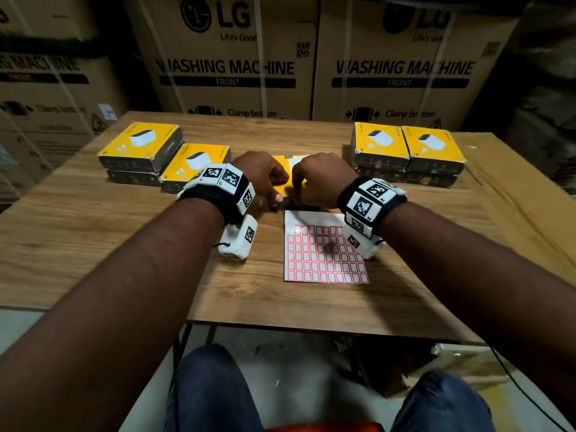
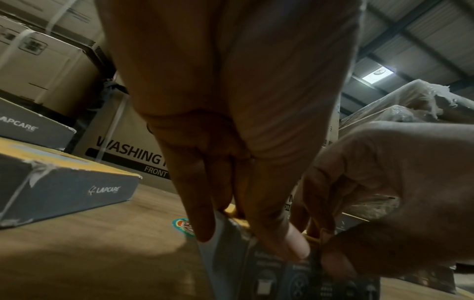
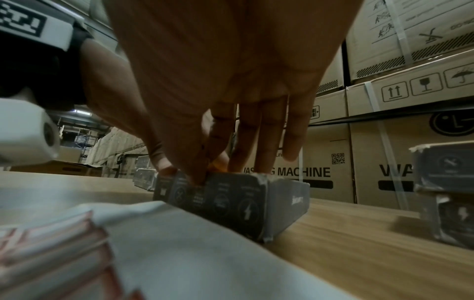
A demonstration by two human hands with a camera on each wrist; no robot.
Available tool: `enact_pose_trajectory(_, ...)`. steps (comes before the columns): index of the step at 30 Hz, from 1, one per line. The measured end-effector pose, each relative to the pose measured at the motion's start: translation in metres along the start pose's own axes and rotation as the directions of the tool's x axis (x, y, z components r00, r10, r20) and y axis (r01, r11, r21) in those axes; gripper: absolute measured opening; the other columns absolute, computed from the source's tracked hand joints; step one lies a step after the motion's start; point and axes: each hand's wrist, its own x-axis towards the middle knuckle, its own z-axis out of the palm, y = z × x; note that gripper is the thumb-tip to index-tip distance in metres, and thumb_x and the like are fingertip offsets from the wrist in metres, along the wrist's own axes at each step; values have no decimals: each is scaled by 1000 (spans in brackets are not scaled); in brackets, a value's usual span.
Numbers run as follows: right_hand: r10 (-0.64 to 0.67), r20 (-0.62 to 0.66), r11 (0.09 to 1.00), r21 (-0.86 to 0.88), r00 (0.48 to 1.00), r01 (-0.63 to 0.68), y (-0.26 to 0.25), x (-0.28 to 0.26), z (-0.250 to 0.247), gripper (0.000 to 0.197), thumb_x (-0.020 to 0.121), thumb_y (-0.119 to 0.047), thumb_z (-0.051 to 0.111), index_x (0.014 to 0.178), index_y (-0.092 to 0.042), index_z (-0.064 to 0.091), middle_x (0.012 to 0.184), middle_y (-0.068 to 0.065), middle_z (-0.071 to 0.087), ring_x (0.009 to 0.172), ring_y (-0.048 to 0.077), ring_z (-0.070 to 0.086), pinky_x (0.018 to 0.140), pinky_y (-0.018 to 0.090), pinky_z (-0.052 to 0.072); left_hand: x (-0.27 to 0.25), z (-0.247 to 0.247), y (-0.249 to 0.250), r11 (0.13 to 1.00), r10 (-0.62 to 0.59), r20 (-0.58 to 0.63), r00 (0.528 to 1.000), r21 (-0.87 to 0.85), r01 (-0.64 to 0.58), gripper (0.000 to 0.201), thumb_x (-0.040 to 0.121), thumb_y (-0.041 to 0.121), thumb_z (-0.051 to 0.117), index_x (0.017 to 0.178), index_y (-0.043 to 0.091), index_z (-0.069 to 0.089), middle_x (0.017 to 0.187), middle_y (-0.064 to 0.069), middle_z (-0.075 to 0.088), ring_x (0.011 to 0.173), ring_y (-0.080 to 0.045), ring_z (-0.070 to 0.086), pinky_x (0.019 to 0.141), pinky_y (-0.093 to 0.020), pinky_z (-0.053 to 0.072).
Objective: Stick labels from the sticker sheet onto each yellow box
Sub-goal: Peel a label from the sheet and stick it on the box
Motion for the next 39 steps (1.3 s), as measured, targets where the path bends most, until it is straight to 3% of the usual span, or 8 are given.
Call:
enact_pose_trajectory(4, 10, -3, 1000, -16, 1000, -10, 1, 1, 0, 28, 75, -51, 68, 89, -27, 70, 89, -1, 69, 81, 24, 63, 68, 31, 48, 2, -1, 1, 1000, 7, 13, 1000, 20, -8, 55, 72, 24, 84, 124, 21, 66, 121, 7, 68, 108, -8, 62, 82, -18, 40)
enact_pose_trajectory(8, 36, -7, 999, 8, 999, -36, 2, 2, 0, 35, 75, -51, 69, 95, -23, 67, 91, 1, 70, 82, 25, 63, 69, 31, 49, 2, -1, -1, 1000, 15, 26, 1000, 8, -15, 56, 73, 22, 84, 125, 19, 65, 122, 5, 67, 112, -11, 61, 93, -23, 46)
enact_pose_trajectory(13, 46, 25, 998, 36, 999, -47, 8, 3, 1, 42, 67, -55, 76, 96, -25, 69, 92, -3, 71, 84, 21, 63, 71, 30, 49, 6, -2, -3, 999, 30, 40, 999, 17, -30, 54, 71, 22, 85, 122, 17, 68, 118, 3, 69, 107, -12, 63, 95, -29, 50)
enact_pose_trajectory(20, 88, 50, 987, 127, 995, -94, 16, 12, 1, 38, 63, -60, 79, 82, -28, 69, 87, -9, 72, 82, 14, 65, 72, 28, 50, 10, -1, -5, 999, 35, 31, 999, 28, -36, 47, 71, 22, 85, 115, 14, 70, 103, 1, 71, 93, -13, 63, 73, -17, 38)
enact_pose_trajectory(23, 78, 81, 987, 134, 994, -88, 20, 18, -3, 38, 64, -57, 80, 83, -25, 71, 87, -7, 72, 83, 16, 65, 73, 29, 52, 11, -1, -6, 998, 43, 32, 999, 47, -44, 44, 70, 24, 85, 111, 13, 72, 103, -1, 72, 87, -10, 58, 74, -25, 44)
enact_pose_trajectory(26, 69, 111, 988, 127, 991, -83, 24, 22, -3, 40, 67, -59, 78, 85, -24, 71, 89, -6, 71, 86, 16, 65, 74, 30, 52, 12, -1, -7, 997, 44, 36, 998, 62, -46, 40, 69, 25, 86, 104, 10, 72, 89, -1, 68, 78, -11, 54, 67, -24, 41)
enact_pose_trajectory(33, 80, 203, 990, 97, 976, -101, 26, 31, -6, 43, 62, -65, 77, 75, -27, 62, 77, -8, 65, 75, 14, 59, 62, 26, 41, 11, -4, -3, 997, 34, 36, 999, 64, -36, 54, 69, 25, 86, 120, 20, 68, 116, 5, 70, 92, -5, 55, 77, -19, 37)
enact_pose_trajectory(39, 74, 361, 934, 301, 930, -191, 31, 46, -1, 30, 67, -41, 85, 71, -24, 61, 69, -8, 63, 66, 12, 57, 60, 24, 44, 9, -2, -2, 999, 10, 17, 1000, 52, -10, 53, 70, 25, 86, 120, 21, 68, 116, 6, 69, 94, -6, 57, 77, -19, 37)
